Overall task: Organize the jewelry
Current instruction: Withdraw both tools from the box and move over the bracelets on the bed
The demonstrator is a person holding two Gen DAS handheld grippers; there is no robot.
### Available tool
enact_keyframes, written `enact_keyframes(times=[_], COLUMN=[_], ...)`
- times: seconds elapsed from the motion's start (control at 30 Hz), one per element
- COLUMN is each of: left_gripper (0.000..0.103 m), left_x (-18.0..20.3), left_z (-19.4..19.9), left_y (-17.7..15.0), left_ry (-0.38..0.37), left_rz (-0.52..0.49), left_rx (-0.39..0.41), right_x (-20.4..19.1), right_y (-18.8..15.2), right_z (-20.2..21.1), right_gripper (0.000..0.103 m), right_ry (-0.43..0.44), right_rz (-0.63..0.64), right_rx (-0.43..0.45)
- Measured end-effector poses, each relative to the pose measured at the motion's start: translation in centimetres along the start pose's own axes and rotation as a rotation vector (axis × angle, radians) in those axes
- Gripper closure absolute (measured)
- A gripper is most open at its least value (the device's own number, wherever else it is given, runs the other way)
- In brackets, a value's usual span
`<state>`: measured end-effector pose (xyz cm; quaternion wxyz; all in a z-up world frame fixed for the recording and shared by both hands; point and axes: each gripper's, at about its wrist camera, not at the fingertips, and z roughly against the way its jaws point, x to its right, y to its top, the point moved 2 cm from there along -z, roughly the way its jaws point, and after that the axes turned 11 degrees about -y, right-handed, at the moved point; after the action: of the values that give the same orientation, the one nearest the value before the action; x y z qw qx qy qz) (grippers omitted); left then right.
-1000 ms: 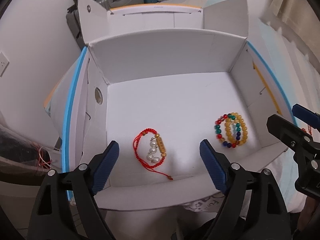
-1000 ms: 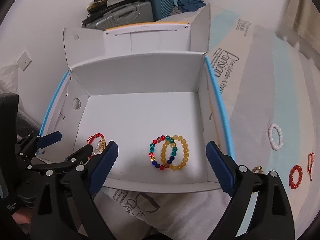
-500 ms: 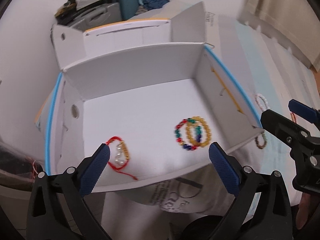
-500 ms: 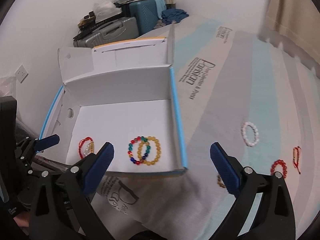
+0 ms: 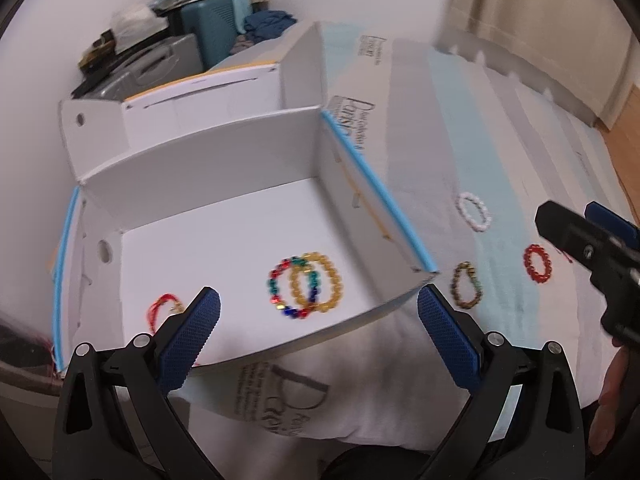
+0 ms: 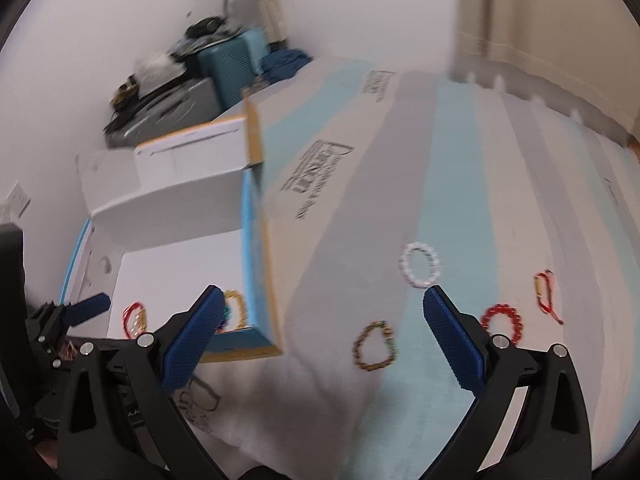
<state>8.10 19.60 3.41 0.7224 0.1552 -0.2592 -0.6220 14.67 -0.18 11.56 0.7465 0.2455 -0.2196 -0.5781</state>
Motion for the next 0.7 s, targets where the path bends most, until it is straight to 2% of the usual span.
enact_keyframes(times=[0.47, 0.7], left_gripper=[0.006, 0.006], left_x=[8.4, 11.5], left_z=[-3.3, -5.8], left_y=[0.2, -0.3], left_ry=[-0.071, -0.111], left_rz=[-0.114, -0.137], left_rx=[-0.009, -0.019], right_x=[9.2, 13.3], right_y=[-1.2, -2.2], right_z=[-0.8, -1.9], right_gripper=[0.008, 0.008], right_ry=[-0.101, -0.141], right_rz=[-0.096, -0.131], right_rx=[-0.007, -0.027])
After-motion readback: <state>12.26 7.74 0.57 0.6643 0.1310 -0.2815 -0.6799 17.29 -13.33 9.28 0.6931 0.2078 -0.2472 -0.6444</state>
